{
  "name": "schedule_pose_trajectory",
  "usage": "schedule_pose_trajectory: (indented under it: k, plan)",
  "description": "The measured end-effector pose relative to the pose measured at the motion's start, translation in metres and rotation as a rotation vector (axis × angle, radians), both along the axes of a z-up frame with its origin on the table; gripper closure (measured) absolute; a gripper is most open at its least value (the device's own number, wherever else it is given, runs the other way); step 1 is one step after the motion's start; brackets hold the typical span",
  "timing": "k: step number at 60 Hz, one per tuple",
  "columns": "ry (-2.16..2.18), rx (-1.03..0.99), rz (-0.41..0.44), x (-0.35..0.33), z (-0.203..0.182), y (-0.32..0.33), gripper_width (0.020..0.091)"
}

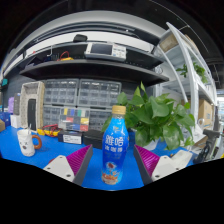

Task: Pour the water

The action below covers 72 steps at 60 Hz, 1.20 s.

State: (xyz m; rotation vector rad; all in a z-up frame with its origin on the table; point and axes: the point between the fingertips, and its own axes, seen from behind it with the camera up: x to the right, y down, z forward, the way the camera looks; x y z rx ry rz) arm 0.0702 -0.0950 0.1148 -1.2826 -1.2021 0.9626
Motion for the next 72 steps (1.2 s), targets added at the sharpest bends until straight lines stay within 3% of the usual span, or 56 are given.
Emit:
schedule_pose_trajectory:
  k: [5,12,13,15,24,26,27,44,65,72]
  plan:
    - [-0.012,-0.024,0.022,-0.021,-0.005,0.005,0.0296]
    - [-0.016,-0.039,0.03,-0.041,-0.005,0.013,0.0467]
    - [-0.018,-0.044,0.038,-0.043,-0.005,0.012,0.0462]
    - [-0.02,-0.059,0.059,-0.047,-0.006,0.008,0.0591]
    - [0.0,-0.008,0.082,-0.053,-0.005,0.002,0.0724]
    - [0.002,0.011,0.084,-0.053,-0.004,0.0,0.071]
    - [0.002,0.018,0.084,-0.053,-0.004,0.0,0.076]
    - [-0.06,0.254,0.103,-0.061,0.002,-0.03,0.0763]
    - [-0.059,1.147,0.355,-0.092,0.033,-0.169,0.0762]
    - [-0.056,1.426,0.373,-0.1,0.03,-0.203,0.0763]
